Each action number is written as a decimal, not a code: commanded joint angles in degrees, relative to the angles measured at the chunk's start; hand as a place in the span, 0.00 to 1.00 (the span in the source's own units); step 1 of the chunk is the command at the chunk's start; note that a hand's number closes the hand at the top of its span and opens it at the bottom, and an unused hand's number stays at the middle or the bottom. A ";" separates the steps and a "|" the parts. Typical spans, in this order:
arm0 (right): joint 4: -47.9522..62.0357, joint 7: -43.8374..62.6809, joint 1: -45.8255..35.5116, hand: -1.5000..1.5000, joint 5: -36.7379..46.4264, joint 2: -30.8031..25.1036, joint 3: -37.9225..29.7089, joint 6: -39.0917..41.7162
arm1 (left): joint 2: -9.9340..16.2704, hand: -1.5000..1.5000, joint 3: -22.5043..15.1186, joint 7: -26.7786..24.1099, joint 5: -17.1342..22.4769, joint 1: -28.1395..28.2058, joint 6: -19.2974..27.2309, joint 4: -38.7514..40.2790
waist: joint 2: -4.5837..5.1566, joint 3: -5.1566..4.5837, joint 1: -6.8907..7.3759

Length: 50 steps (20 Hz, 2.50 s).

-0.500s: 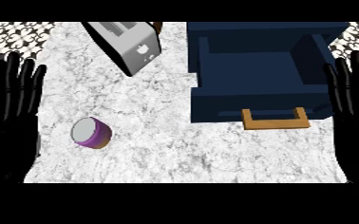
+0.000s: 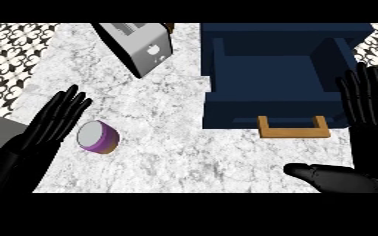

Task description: Pick up the can, place it into the drawer and close the drawer

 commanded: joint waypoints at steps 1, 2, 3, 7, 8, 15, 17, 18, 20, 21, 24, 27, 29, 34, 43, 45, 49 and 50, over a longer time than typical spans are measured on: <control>-1.95 5.39 4.70 0.00 1.47 0.86 1.58 -1.08 | 6.75 0.00 3.64 6.02 7.54 2.57 -6.43 0.50 | -0.17 0.01 0.10; 1.38 5.71 1.70 0.00 -1.40 -0.72 -1.76 0.08 | 6.61 0.00 4.47 3.16 7.09 3.68 -7.93 2.62 | -0.04 0.02 0.38; 2.03 6.70 -0.87 0.00 1.33 -0.03 -0.94 -1.97 | 6.27 0.00 4.28 5.63 8.35 6.85 -7.53 -3.45 | -0.12 0.03 0.75; -0.90 2.17 7.79 0.00 -0.06 0.78 -0.40 1.59 | 6.57 0.00 8.74 6.12 9.79 6.76 -10.23 -1.64 | -0.13 0.04 0.23; -1.73 3.09 7.28 0.00 0.23 1.63 0.42 0.82 | 7.74 0.00 10.02 7.90 13.60 6.23 -11.78 -0.74 | -0.12 0.04 0.23; -0.63 -1.24 11.88 0.00 -2.10 1.39 -2.54 4.17 | 6.78 0.00 14.19 13.55 17.42 4.15 -9.86 -0.72 | -0.10 0.06 0.00; -3.13 -0.19 13.27 0.00 -3.74 -0.05 -4.84 5.70 | 6.39 0.00 14.80 15.00 17.34 6.02 -10.22 -2.43 | -0.13 0.05 0.03; -5.94 2.31 12.60 0.00 -1.21 2.08 -1.23 3.66 | 5.60 0.00 14.60 11.99 14.72 3.43 -12.00 3.97 | -0.09 0.03 -0.07; -4.78 4.13 9.72 0.00 -0.70 1.07 -2.39 3.63 | 3.03 0.00 12.15 14.23 11.28 3.11 -9.64 0.84 | -0.09 0.04 0.12; 0.49 -3.91 12.88 0.00 -4.01 0.74 -5.72 6.93 | 3.85 0.00 13.15 14.37 11.36 0.59 -9.39 2.32 | -0.08 0.06 -0.02; 2.15 -5.02 11.92 0.00 -4.99 0.39 -6.71 8.56 | 3.84 0.00 15.11 11.21 11.02 -1.29 -12.90 8.85 | -0.05 0.05 -0.02; -1.96 -1.76 13.35 0.00 -5.49 0.25 -8.05 8.47 | -0.58 0.00 12.86 6.01 4.53 1.80 -14.76 9.57 | -0.08 0.03 0.01; 0.02 -3.87 12.37 0.00 -3.79 1.35 -7.19 8.18 | -0.61 0.00 12.93 3.46 3.02 0.80 -16.90 13.66 | -0.07 0.03 0.04; -1.21 -2.17 13.29 0.00 -2.95 1.11 -7.31 9.35 | -1.01 0.00 12.81 4.77 0.67 -5.52 -14.25 17.74 | -0.05 0.03 -0.10; 0.02 -3.50 12.17 0.00 -1.43 3.60 -6.54 9.29 | -3.24 0.00 12.52 -4.11 -8.29 -2.90 -14.90 24.59 | -0.07 0.03 0.07; 1.06 -2.95 10.86 0.00 -3.53 1.66 -9.21 10.55 | -4.56 0.00 11.64 -9.65 -12.78 -2.35 -14.02 28.15 | -0.06 0.03 0.05; 1.81 -9.41 17.31 0.00 -1.63 4.41 -6.72 13.22 | -2.06 0.00 13.95 -18.47 -15.29 -4.15 -15.61 36.86 | -0.05 0.02 -0.17; 1.31 -2.49 10.83 0.00 -1.98 2.11 -9.22 10.56 | -0.98 0.00 14.65 -14.88 -13.73 -6.95 -15.62 37.68 | -0.04 0.03 0.02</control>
